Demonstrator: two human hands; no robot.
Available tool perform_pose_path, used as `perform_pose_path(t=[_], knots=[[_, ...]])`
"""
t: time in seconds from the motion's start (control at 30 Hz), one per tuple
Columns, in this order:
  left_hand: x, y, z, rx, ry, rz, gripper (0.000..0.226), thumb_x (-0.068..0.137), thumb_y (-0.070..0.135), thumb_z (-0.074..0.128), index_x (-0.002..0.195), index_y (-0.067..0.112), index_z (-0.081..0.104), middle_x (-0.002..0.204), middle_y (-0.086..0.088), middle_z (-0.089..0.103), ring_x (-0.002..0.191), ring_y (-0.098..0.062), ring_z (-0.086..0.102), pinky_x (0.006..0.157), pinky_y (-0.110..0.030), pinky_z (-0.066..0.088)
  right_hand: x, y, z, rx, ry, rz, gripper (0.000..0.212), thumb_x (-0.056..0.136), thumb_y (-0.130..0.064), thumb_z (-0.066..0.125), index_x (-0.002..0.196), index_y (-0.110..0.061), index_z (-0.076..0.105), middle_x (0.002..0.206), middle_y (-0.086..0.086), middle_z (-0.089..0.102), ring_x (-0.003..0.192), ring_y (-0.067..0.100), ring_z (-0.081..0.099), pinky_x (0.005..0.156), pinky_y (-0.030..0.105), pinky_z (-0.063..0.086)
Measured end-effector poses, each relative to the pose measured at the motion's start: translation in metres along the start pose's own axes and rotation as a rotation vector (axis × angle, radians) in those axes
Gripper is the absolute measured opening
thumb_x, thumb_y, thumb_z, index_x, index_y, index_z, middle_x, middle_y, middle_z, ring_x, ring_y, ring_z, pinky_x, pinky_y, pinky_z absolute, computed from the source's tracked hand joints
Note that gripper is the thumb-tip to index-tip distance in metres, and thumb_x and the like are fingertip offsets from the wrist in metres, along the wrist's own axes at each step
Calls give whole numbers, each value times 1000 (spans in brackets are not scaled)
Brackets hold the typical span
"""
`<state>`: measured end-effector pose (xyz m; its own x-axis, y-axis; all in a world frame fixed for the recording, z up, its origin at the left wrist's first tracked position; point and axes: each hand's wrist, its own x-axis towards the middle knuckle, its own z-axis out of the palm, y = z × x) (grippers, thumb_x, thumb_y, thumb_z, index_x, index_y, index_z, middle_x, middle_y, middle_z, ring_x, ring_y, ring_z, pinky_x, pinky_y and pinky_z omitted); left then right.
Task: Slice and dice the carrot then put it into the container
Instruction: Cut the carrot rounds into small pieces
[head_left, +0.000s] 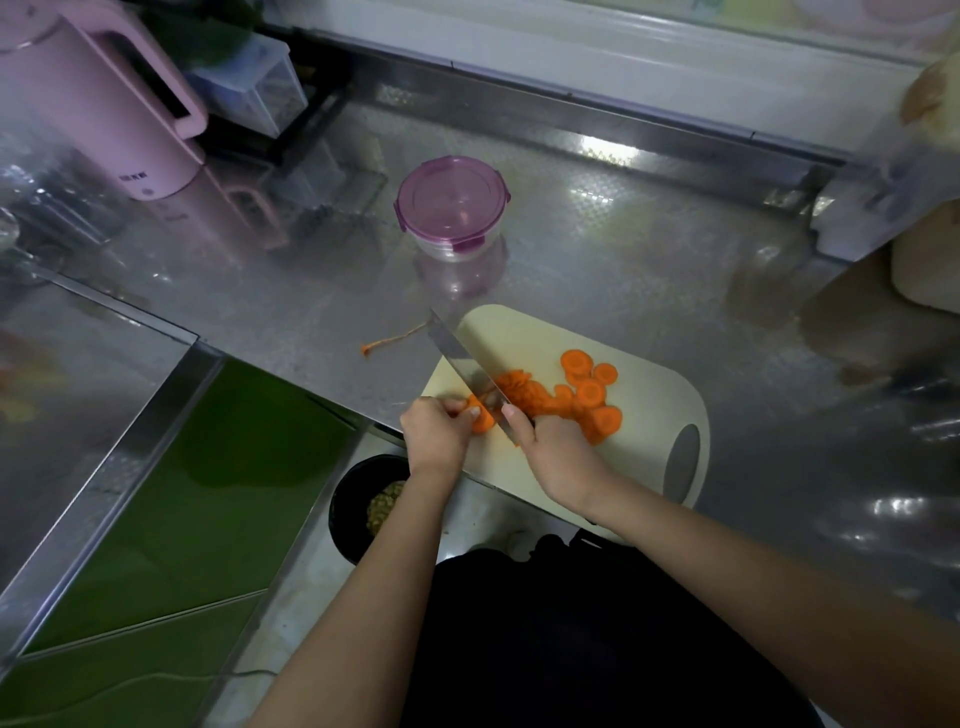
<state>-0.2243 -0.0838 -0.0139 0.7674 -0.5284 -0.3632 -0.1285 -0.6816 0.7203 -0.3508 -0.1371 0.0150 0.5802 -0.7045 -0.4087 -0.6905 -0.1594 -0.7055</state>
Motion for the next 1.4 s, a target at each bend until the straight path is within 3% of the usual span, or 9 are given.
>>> perform_pose_path(t=[0.07,0.4,0.57,0.67,0.77,0.87,1.03,1.13,1.4], knots=[[1,-1,1,-4,-5,-8,13,78,11,74,88,3,75,88,-9,73,85,-19,67,84,-32,53,-1,-4,2,-41,-6,-1,66,100,-48,27,82,3,65,84,20,66,87,34,61,77,34,46],[2,0,1,62,0,16,11,80,15,72,78,6,76,75,-7,71,70,-16,62,67,-22,45,11,-15,7,-85,-59,73,60,101,-47,26,55,-12,42,56,5,45,76,33,58,64,30,37],[2,-1,1,77,22,34,11,79,16,72,80,5,76,79,-8,71,71,-15,59,60,-13,33,12,-12,14,-82,-44,110,60,98,-52,28,59,-10,46,70,13,56,83,36,61,67,33,41],[-1,1,-1,88,29,76,12,80,12,70,76,3,75,74,-14,70,65,-15,54,57,-16,31,14,-14,17,-106,-29,111,61,98,-53,28,75,-5,57,91,22,66,91,37,61,72,34,43],[-3,1,-1,78,32,78,13,81,13,69,81,1,75,80,-13,72,71,-17,59,60,-15,33,14,-14,17,-115,-29,103,60,99,-53,28,76,-6,58,95,23,66,94,37,61,73,34,43],[-6,4,-2,52,11,76,12,82,12,69,81,1,75,81,-13,72,70,-13,56,60,-14,32,16,-11,17,-71,-60,94,60,98,-53,27,59,-11,45,72,15,58,88,37,61,69,32,40],[-13,7,-2,13,29,36,14,83,9,68,94,2,74,94,-10,72,77,-6,54,68,-5,31,22,-6,5,-5,-58,79,64,99,-51,28,62,-5,53,66,10,56,80,30,59,71,29,39],[-12,7,-1,-15,28,-8,17,82,10,70,96,2,73,97,-9,72,80,-9,60,74,-9,38,20,-3,2,37,-30,49,60,99,-50,30,62,-9,52,76,16,63,83,29,61,72,28,39],[-12,8,-2,-15,13,1,11,82,10,69,90,4,75,88,-8,73,75,-9,59,74,-15,43,7,1,-4,31,-15,11,62,99,-48,32,54,-9,48,58,7,51,69,26,55,68,32,40]])
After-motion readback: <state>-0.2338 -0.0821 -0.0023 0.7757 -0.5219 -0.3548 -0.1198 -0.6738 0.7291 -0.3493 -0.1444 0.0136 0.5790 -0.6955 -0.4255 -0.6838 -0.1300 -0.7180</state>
